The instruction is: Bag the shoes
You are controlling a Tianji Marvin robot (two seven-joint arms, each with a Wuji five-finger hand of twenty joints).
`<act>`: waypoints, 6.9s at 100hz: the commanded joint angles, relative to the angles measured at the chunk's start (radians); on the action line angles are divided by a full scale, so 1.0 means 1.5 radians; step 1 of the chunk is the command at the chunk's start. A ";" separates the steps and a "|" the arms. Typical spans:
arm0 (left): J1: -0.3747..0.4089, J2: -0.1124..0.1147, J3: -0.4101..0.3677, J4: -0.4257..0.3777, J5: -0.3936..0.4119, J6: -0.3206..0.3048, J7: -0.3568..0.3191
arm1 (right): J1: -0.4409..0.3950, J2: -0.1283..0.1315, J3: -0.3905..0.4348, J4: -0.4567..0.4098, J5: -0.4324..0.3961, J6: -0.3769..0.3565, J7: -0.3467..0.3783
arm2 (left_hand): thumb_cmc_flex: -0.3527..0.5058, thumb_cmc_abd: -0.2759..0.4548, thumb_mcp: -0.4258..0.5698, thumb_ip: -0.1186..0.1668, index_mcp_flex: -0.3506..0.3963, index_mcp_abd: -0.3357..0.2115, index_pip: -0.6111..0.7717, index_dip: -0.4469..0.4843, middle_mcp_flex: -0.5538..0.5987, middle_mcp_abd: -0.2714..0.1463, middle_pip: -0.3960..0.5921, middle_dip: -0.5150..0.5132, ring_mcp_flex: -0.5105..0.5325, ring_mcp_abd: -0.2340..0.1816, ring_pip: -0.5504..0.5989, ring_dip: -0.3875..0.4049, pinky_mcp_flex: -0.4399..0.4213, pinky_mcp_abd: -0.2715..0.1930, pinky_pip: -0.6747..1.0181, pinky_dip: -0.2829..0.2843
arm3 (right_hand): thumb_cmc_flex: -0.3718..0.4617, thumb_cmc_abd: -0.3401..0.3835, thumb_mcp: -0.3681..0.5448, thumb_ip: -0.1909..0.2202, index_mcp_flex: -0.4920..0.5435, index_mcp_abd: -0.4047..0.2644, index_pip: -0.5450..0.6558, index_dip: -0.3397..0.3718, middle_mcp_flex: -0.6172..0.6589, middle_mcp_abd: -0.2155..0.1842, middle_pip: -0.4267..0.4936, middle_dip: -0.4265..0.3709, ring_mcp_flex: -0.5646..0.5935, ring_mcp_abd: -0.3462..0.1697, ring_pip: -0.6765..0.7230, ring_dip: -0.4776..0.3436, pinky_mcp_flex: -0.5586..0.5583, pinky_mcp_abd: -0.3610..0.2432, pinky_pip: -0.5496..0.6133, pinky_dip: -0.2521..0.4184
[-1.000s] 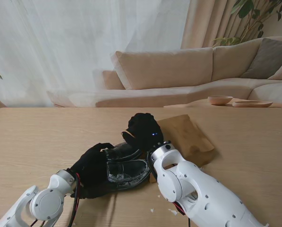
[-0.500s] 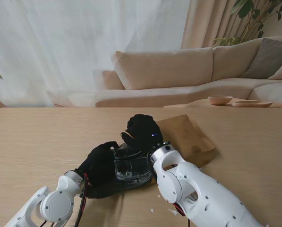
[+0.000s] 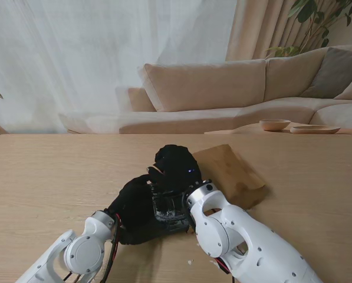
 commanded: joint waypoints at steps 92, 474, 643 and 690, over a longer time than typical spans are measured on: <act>-0.066 -0.056 0.122 0.035 -0.021 0.053 0.129 | -0.044 -0.044 -0.028 -0.001 0.113 -0.112 -0.102 | 0.061 0.067 0.050 0.027 0.005 -0.095 0.054 0.010 0.084 0.075 0.122 0.138 0.009 0.008 0.127 0.095 -0.013 0.000 0.018 0.053 | 0.012 0.027 0.019 0.020 0.020 -0.011 -0.014 0.011 -0.002 0.026 0.010 0.012 0.006 0.010 0.062 0.035 -0.011 0.009 0.080 -0.016; -0.156 0.012 0.122 0.069 -0.019 0.044 -0.152 | -0.068 0.006 0.040 -0.047 0.198 -0.253 0.098 | -0.362 -0.107 0.372 0.006 -0.209 -0.092 -0.070 -0.022 -0.027 -0.028 -0.261 -0.410 0.016 -0.055 -0.314 -0.649 0.036 -0.001 -0.159 -0.492 | 0.036 0.052 -0.063 0.022 0.005 -0.014 -0.006 0.079 -0.043 0.013 0.002 0.017 -0.016 -0.015 0.025 0.015 -0.024 -0.019 -0.014 -0.008; -0.148 0.039 0.087 -0.003 -0.020 0.101 -0.262 | -0.078 0.009 0.051 -0.057 0.196 -0.242 0.105 | -0.317 -0.020 0.214 0.018 -0.185 -0.074 -0.109 -0.031 -0.033 -0.040 -0.292 -0.493 0.011 -0.072 -0.349 -0.827 0.047 -0.003 -0.202 -0.679 | 0.042 0.050 -0.061 0.023 0.005 -0.004 -0.002 0.076 -0.043 0.012 0.003 0.018 -0.017 -0.015 0.025 0.015 -0.024 -0.019 -0.016 -0.001; -0.163 0.047 0.106 -0.027 0.038 0.129 -0.285 | -0.085 0.010 0.056 -0.064 0.191 -0.241 0.106 | -0.458 -0.032 0.251 0.005 -0.330 -0.136 -0.143 -0.055 -0.038 -0.036 -0.324 -0.608 0.005 -0.084 -0.363 -0.888 0.047 -0.013 -0.221 -0.764 | 0.043 0.051 -0.062 0.023 0.005 -0.004 -0.002 0.075 -0.047 0.012 0.005 0.019 -0.018 -0.016 0.024 0.015 -0.024 -0.018 -0.017 0.000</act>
